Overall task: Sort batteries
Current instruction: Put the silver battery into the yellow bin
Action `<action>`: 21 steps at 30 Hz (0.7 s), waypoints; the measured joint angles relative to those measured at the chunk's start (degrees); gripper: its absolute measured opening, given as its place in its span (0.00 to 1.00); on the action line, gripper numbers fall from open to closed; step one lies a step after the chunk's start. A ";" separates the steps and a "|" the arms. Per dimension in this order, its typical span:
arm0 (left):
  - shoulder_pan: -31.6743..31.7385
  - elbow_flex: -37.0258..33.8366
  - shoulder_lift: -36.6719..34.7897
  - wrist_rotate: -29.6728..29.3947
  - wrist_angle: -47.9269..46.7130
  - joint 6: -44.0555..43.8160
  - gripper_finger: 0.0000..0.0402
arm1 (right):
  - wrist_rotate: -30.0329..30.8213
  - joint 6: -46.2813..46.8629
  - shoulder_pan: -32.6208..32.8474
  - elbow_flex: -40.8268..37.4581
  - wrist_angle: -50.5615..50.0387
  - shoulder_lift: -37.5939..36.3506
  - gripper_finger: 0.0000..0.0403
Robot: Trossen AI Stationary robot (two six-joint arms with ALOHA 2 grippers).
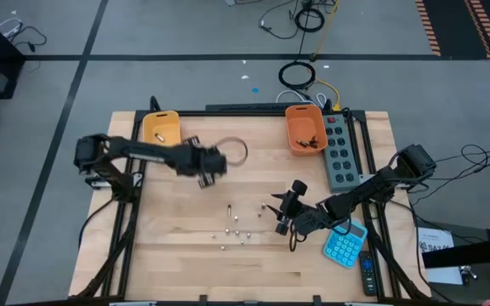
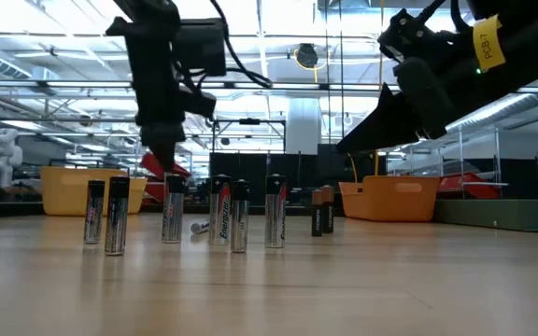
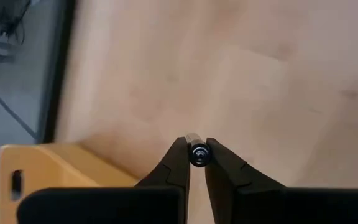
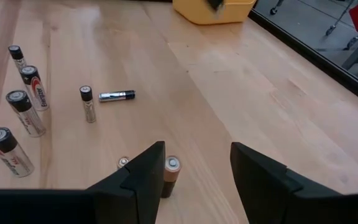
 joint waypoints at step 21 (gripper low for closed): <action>19.66 0.00 -13.51 1.52 -17.42 1.46 0.57 | 0.14 3.17 1.88 0.00 -0.84 0.00 0.43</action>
